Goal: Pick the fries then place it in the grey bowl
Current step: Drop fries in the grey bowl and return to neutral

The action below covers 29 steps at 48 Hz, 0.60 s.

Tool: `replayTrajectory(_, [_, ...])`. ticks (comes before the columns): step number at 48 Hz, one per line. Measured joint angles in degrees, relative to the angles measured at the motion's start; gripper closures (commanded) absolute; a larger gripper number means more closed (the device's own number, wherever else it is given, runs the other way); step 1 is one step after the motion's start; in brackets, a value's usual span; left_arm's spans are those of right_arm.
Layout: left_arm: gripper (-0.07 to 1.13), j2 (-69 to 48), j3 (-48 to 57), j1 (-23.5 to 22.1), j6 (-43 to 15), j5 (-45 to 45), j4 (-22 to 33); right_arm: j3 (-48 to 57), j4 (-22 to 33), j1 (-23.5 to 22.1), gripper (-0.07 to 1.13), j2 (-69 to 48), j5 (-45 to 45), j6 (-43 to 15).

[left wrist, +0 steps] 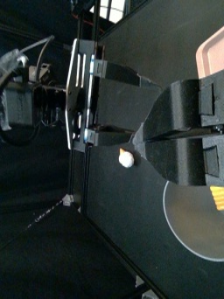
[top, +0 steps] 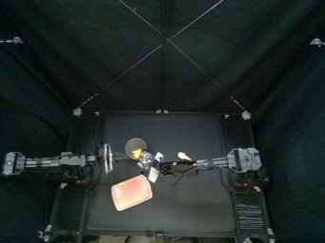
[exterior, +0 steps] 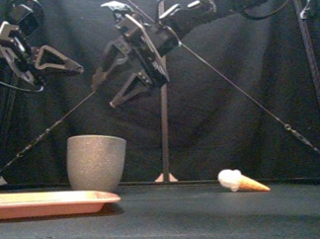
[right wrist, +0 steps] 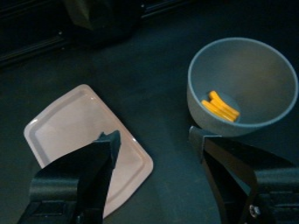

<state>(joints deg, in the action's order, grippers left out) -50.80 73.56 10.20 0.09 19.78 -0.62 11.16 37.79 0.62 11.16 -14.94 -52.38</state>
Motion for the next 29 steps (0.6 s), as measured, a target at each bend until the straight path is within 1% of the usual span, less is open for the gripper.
replayTrajectory(10, [1.07, 0.0, 0.44, 0.0, -0.18, -0.18, 0.0, 7.65, -2.81, 0.09, 0.1, -6.06, 6.68, -0.09])
replayTrajectory(18, [1.07, 0.0, 0.44, 0.0, -0.18, -0.18, 0.0, 13.71, -3.43, -0.35, 0.1, -10.81, 9.58, 0.0])
replayTrajectory(21, [1.07, 0.0, 0.44, 0.0, -0.09, -0.18, -0.09, 15.47, -3.43, -1.23, 0.1, -12.39, 10.2, 0.0])
replayTrajectory(29, [1.07, 0.0, 0.62, -0.09, -0.18, -0.18, 0.0, 21.53, -3.52, -6.15, 0.1, -17.75, 13.97, -0.09])
